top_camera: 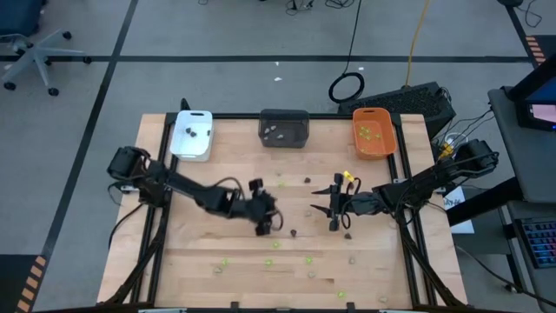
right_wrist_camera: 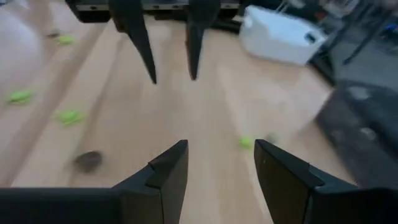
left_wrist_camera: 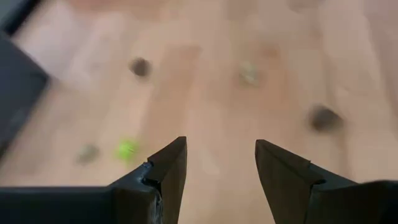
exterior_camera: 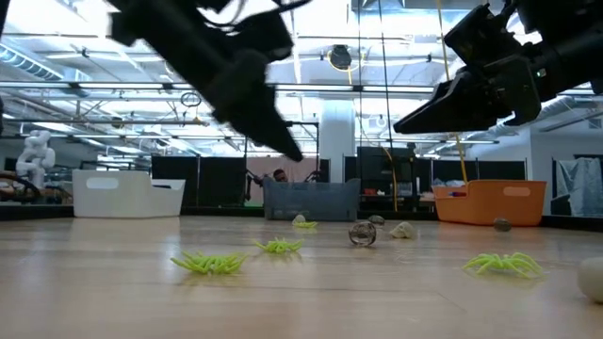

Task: Sort Halloween decoration
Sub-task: Put the white toy skull into the black bin

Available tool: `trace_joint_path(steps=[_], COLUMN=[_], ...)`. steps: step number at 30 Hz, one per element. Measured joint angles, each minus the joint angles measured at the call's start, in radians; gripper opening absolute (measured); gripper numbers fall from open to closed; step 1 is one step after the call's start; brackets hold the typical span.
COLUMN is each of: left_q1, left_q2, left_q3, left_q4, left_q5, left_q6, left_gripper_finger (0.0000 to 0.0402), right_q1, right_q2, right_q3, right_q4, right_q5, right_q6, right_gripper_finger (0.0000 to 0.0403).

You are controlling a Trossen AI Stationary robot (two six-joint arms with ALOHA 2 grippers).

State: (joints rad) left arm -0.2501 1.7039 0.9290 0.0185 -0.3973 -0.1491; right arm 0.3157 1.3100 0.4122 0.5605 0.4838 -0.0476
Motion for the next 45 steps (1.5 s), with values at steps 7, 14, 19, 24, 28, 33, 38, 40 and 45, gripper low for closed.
trace_joint_path(steps=[7,14,19,24,28,33,38,40,45], left_q1=[-0.103,-0.138,-0.142,-0.141,-0.143,-0.143,-0.142,-0.142,-0.142], left_q2=[0.0,0.0,0.0,0.0,0.0,0.0,0.0,0.0,0.0], left_q3=[-0.048,-0.062,-0.078,-0.132,-0.187,-0.229,-0.23,-0.23,-0.23], left_q4=[0.012,0.018,0.027,0.065,0.15,0.209,0.212,0.212,0.211], left_q5=[-0.076,-0.09,-0.093,-0.106,-0.109,-0.109,-0.117,-0.119,-0.127], left_q6=[-0.029,-0.027,-0.002,-0.023,-0.029,-0.029,-0.023,-0.02,-0.02], left_gripper_finger=[0.019,0.019,0.0189,0.0189,0.0189,0.0189,0.0189,0.0189,0.0189], right_q1=[0.0,0.0,0.0,-0.012,-0.03,-0.041,-0.041,-0.041,-0.041], right_q2=[0.0,0.118,0.269,0.405,0.499,0.575,0.598,0.598,0.599], right_q3=[0.0,0.0,0.0,0.0,0.0,0.001,0.002,0.002,0.002], right_q4=[-0.088,-0.044,0.103,0.247,0.344,0.415,0.429,0.422,0.402], right_q5=[-0.197,-0.199,-0.199,-0.194,-0.194,-0.188,-0.171,-0.152,-0.138], right_q6=[0.177,0.298,0.294,0.273,0.277,0.323,0.35,0.35,0.338], right_gripper_finger=[0.0169,0.0169,0.0169,0.0169,0.0169,0.0169,0.0145,0.012,0.0038])
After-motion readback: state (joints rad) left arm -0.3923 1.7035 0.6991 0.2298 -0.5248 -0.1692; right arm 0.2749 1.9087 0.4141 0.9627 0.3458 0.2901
